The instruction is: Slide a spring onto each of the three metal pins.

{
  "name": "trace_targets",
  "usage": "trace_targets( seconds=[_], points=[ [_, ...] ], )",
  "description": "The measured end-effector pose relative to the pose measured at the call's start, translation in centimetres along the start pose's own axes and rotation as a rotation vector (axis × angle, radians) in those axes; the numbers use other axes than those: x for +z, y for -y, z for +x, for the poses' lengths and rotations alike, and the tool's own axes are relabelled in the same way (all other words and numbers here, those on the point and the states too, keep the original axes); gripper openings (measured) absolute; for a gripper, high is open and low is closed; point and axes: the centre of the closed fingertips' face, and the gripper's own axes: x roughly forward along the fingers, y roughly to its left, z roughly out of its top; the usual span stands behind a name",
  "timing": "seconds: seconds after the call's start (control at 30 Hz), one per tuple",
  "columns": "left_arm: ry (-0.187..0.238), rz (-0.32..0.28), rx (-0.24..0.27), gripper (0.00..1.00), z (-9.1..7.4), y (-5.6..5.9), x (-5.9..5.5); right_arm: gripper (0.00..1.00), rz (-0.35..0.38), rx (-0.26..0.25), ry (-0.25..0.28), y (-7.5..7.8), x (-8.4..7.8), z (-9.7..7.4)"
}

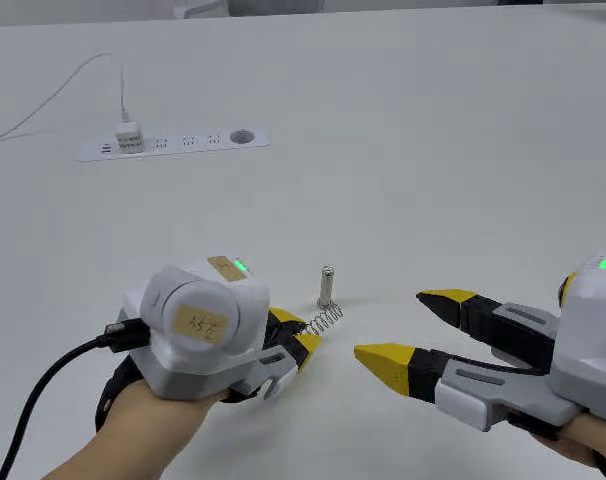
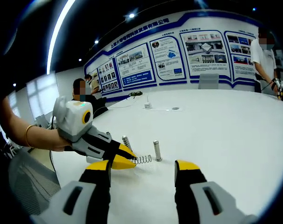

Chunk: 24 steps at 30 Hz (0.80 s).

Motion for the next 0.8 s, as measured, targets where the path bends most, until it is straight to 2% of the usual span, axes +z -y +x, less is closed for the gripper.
trace_targets(
  seconds=[0.07,0.13,0.3,0.47,0.53,0.63,0.8],
  points=[
    [0.03,-0.016,-0.005,0.1,-0.4,0.2,0.5,0.56,0.008,-0.002,0.007,0.0,0.3,0.0],
    [0.073,-0.006,-0.016,0.1,-0.9,0.6,1.2,0.54,0.012,0.002,0.016,-0.2,0.7,0.1],
    [0.108,0.014,-0.02,0.1,-2.1,1.4,1.6,0.5,0.042,0.008,0.036,-0.5,1.4,0.4],
    [0.145,-0.006,-0.015,0.1,-3.2,1.8,2.0,0.47,0.06,0.029,0.045,-1.2,2.0,0.7],
    [0.167,-0.023,-0.012,0.1,-3.6,1.9,2.2,0.45,0.077,0.044,0.053,-1.5,2.3,0.8],
    [0.208,-0.084,-0.015,0.1,-4.1,2.2,2.6,0.42,0.119,0.067,0.062,-2.0,2.6,0.9],
    [0.258,-0.138,-0.014,0.1,-4.9,2.7,3.1,0.37,0.18,0.102,0.071,-2.7,3.0,1.2]
  ],
)
